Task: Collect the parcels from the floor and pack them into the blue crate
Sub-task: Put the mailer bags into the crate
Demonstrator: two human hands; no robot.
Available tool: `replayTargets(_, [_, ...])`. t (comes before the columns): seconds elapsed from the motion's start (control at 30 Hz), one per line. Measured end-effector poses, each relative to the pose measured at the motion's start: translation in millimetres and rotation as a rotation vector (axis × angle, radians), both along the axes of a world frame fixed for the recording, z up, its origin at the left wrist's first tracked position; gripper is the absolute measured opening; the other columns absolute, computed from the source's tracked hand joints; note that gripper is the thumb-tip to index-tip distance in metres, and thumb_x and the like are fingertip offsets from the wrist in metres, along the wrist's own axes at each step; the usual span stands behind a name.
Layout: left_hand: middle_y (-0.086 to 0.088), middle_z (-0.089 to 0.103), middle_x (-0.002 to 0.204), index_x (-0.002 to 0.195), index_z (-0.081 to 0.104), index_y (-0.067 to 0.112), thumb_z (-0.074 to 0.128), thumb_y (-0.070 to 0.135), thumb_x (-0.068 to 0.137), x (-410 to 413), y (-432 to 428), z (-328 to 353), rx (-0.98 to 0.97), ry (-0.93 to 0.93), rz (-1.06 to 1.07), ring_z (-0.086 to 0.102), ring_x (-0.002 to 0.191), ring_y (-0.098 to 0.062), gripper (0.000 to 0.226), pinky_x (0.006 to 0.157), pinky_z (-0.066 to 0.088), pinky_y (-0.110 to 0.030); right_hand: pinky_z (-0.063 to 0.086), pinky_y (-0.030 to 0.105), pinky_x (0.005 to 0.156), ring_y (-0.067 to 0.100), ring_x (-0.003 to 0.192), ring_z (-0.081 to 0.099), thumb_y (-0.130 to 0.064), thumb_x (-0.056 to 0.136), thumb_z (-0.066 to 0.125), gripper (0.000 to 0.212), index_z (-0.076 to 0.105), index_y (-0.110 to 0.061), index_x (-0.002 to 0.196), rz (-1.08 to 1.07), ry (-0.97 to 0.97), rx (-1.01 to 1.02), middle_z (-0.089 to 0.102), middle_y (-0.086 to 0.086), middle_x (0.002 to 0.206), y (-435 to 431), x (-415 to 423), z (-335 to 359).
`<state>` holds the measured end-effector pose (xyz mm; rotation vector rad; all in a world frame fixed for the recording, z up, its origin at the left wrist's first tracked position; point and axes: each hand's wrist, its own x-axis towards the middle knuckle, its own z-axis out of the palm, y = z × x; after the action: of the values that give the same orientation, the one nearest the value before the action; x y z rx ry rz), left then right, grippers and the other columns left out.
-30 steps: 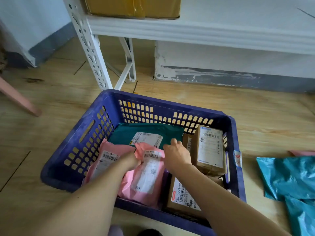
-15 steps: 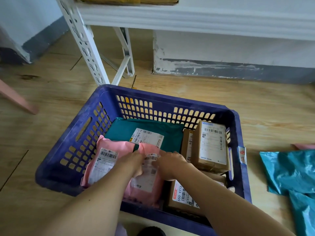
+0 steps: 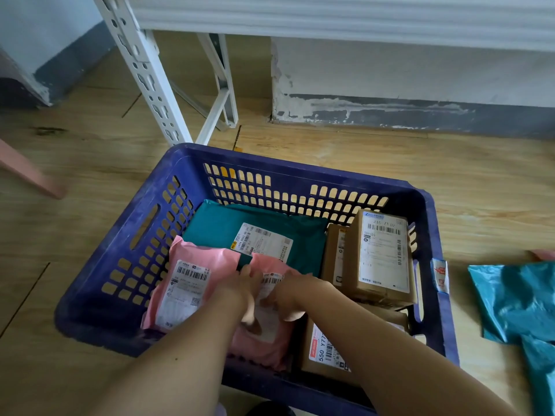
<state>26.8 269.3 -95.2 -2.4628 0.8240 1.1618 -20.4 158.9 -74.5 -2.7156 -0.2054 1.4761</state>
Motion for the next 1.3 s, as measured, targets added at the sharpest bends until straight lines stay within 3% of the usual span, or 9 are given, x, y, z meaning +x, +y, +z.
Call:
replayTargets(0.1, [-0.008,0.011,0.152,0.15,-0.002,0.016,0.079,0.048,0.068,-2.4,-4.5,3.5,0.048,-0.049,-0.054,0.027,0.138,-0.029,0.12,0.102,0.042,-0.041,0.027,0.052,0.111,0.029,0.138,0.026,-0.017,0.096,0.039,0.055,0.029,-0.039,0.145,-0.045,-0.017,0.046,0.036,0.0,0.149,-3.2,-1.6,-0.2])
replayTargets(0.27, [-0.01,0.007,0.154,0.15,0.003,0.012,0.077,0.04,0.072,-1.4,-8.9,19.6,0.029,-0.026,-0.023,0.036,0.134,-0.031,0.111,0.101,0.045,-0.041,0.045,0.039,0.1,0.024,0.118,0.054,-0.024,0.092,0.05,0.036,0.058,-0.018,0.126,-0.259,-0.21,0.144,0.058,0.004,0.129,-13.7,3.3,10.6])
replayTargets(0.37, [-0.011,0.018,0.153,0.15,0.01,0.01,0.079,0.037,0.072,-4.5,-10.9,29.8,-0.034,-0.025,0.042,0.047,0.126,-0.03,0.107,0.1,0.047,-0.039,0.048,0.036,0.099,0.021,0.119,0.055,-0.014,0.091,0.045,0.041,0.056,-0.025,0.129,-0.315,-0.317,0.176,0.057,0.001,0.132,-20.2,1.5,25.0])
replayTargets(0.5, [-0.012,0.031,0.147,0.146,0.019,0.003,0.076,0.02,0.076,-9.2,-14.9,48.0,-0.056,-0.121,0.074,0.052,0.12,-0.028,0.092,0.094,0.048,-0.036,0.054,0.029,0.084,0.016,0.103,0.061,-0.012,0.09,0.044,0.046,0.052,-0.03,0.132,-0.4,-0.398,0.185,0.059,0.0,0.127,-29.0,-9.9,42.0])
replayTargets(0.63, [-0.01,0.047,0.127,0.131,0.039,0.007,0.058,0.005,0.084,-15.3,-22.4,68.2,-0.161,-0.263,0.084,0.055,0.113,-0.029,0.05,0.08,0.044,-0.034,0.047,0.029,0.094,0.017,0.116,0.055,-0.011,0.093,0.045,0.045,0.05,-0.029,0.134,-0.428,-0.514,0.183,0.056,-0.002,0.133,-42.9,-29.9,74.2])
replayTargets(0.77, [-0.008,0.051,0.121,0.123,0.047,0.01,0.049,0.006,0.088,-26.8,-37.4,86.1,-0.285,-0.341,0.081,0.056,0.11,-0.029,0.035,0.082,0.045,-0.036,0.048,0.032,0.097,0.02,0.12,0.052,-0.015,0.095,0.042,0.044,0.046,-0.03,0.136,-0.483,-0.575,0.149,0.05,0.001,0.138,-63.0,-55.6,101.7])
replayTargets(0.93, [-0.002,0.058,0.105,0.103,0.059,0.017,0.051,0.012,0.09,-45.9,-70.0,114.7,-0.551,-0.49,0.161,0.055,0.086,-0.02,0.016,0.072,0.042,-0.032,0.046,0.022,0.068,0.02,0.096,0.057,-0.013,0.094,0.043,0.043,0.051,-0.031,0.133,-0.6,-0.667,0.099,0.056,0.004,0.134,-93.4,-92.5,126.8])
replayTargets(1.2, [0.002,0.057,0.095,0.093,0.057,0.018,0.052,0.02,0.091,-84.9,-123.2,136.7,-0.809,-0.503,0.072,0.058,0.078,-0.015,0.006,0.064,0.047,-0.027,0.049,0.031,0.089,0.023,0.111,0.057,-0.014,0.092,0.046,0.038,0.058,-0.028,0.125,-0.821,-0.745,0.064,0.059,0.002,0.129,-129.7,-151.4,142.6])
replayTargets(1.3, [0.002,0.057,0.095,0.09,0.056,0.019,0.053,0.018,0.09,-101.6,-143.4,141.1,-0.856,-0.476,0.003,0.058,0.079,-0.016,0.003,0.069,0.053,-0.031,0.047,0.032,0.093,0.023,0.113,0.056,-0.013,0.088,0.048,0.039,0.059,-0.03,0.123,-0.886,-0.753,0.02,0.06,0.002,0.126,-145.5,-175.4,143.1])
